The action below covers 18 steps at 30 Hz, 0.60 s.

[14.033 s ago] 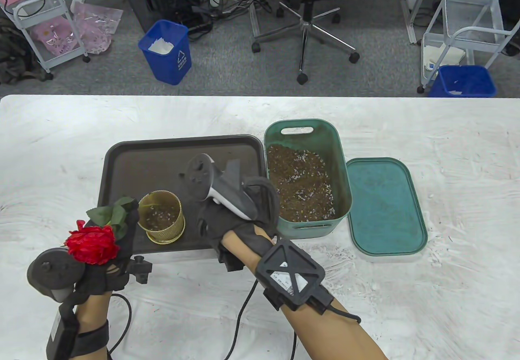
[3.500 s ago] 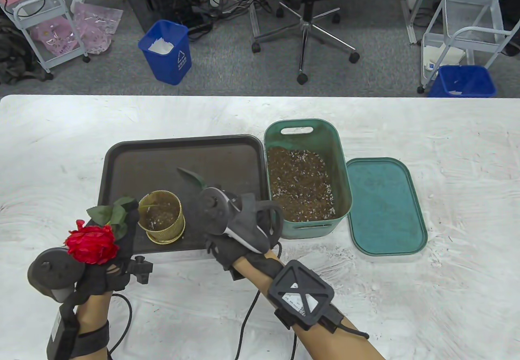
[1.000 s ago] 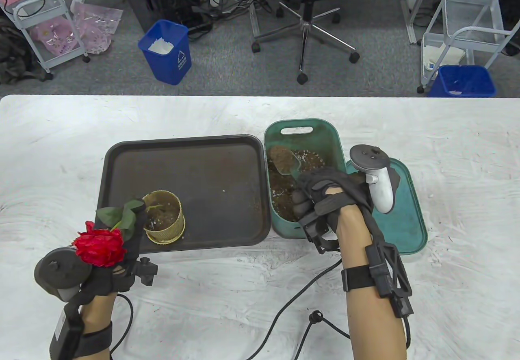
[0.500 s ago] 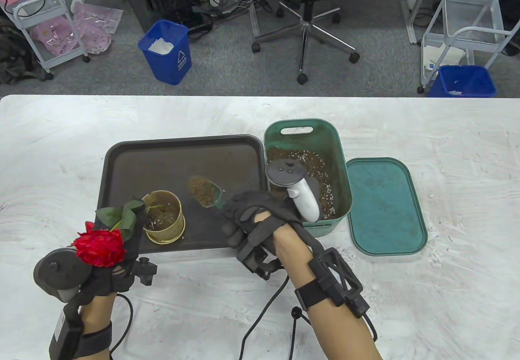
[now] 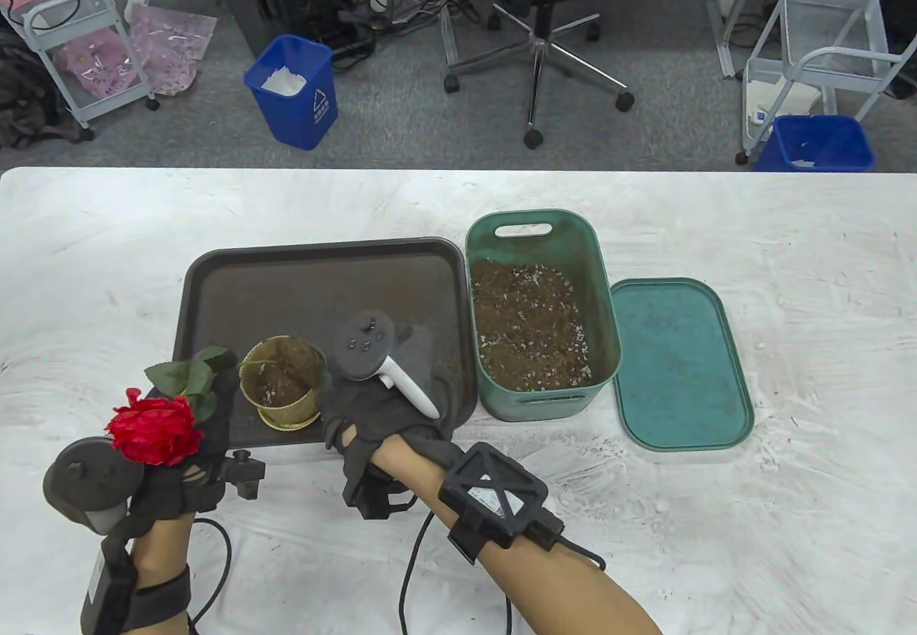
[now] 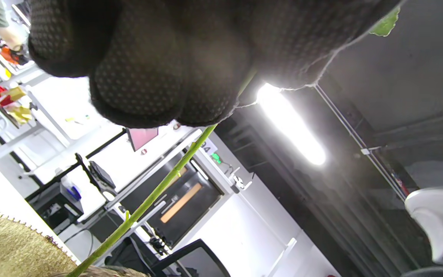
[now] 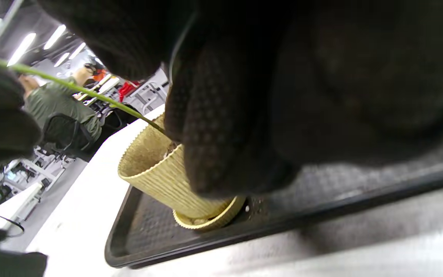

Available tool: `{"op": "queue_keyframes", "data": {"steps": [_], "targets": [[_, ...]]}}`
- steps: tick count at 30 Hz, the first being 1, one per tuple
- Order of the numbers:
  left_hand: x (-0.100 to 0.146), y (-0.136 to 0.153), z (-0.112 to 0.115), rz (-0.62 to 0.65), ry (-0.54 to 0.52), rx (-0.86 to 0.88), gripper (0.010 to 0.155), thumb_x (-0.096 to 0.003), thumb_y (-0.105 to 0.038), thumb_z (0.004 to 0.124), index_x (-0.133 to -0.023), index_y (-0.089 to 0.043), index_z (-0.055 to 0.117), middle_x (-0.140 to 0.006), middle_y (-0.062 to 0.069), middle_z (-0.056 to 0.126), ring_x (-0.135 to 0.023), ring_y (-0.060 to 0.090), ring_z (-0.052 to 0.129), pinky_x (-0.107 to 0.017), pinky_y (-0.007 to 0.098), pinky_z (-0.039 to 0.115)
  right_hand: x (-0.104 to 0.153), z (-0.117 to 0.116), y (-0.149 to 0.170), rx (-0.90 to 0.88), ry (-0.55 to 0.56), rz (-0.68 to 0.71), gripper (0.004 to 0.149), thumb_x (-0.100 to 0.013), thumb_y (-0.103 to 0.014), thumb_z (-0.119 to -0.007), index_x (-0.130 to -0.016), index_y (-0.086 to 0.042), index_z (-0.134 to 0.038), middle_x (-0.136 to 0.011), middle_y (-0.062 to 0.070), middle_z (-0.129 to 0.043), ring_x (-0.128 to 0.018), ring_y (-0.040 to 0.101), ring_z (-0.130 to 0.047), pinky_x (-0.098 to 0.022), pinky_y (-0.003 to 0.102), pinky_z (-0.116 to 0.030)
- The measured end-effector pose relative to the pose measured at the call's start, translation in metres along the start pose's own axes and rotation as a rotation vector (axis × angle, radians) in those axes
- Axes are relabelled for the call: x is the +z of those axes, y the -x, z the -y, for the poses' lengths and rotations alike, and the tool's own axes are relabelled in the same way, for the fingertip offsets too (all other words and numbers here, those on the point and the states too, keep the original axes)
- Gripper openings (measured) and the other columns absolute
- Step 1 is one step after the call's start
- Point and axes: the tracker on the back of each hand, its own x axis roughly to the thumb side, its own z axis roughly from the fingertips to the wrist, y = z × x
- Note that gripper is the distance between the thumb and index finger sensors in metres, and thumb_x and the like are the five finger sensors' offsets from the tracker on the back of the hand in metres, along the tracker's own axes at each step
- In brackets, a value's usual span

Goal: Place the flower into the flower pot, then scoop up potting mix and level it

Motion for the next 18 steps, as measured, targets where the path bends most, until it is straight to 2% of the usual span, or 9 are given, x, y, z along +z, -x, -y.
{"op": "queue_keyframes", "data": {"steps": [7,18], "targets": [[0.0,0.0,0.001,0.003,0.005,0.003,0.044,-0.0412,-0.044,0.084,-0.08,-0.025,0.09,-0.068,0.001,0.1,-0.045,0.028,0.106,-0.044,0.044,0.087,0.01,-0.004,-0.015,0.215,0.099,0.058,0.055,-0.04,-0.036,-0.081,-0.082,-0.001,-0.076,-0.05,0.012,-0.103,-0.021,0.026,-0.11,-0.008,0.038,-0.097],[0.001,-0.002,0.004,0.017,0.018,-0.002,0.044,-0.0412,-0.044,0.084,-0.08,-0.025,0.09,-0.068,0.001,0.1,-0.045,0.028,0.106,-0.045,0.044,0.087,0.021,-0.001,-0.014,0.281,0.176,0.09,0.056,-0.038,-0.033,-0.084,-0.083,-0.002,-0.076,-0.053,0.012,-0.102,-0.023,0.027,-0.11,-0.01,0.039,-0.097]]}}
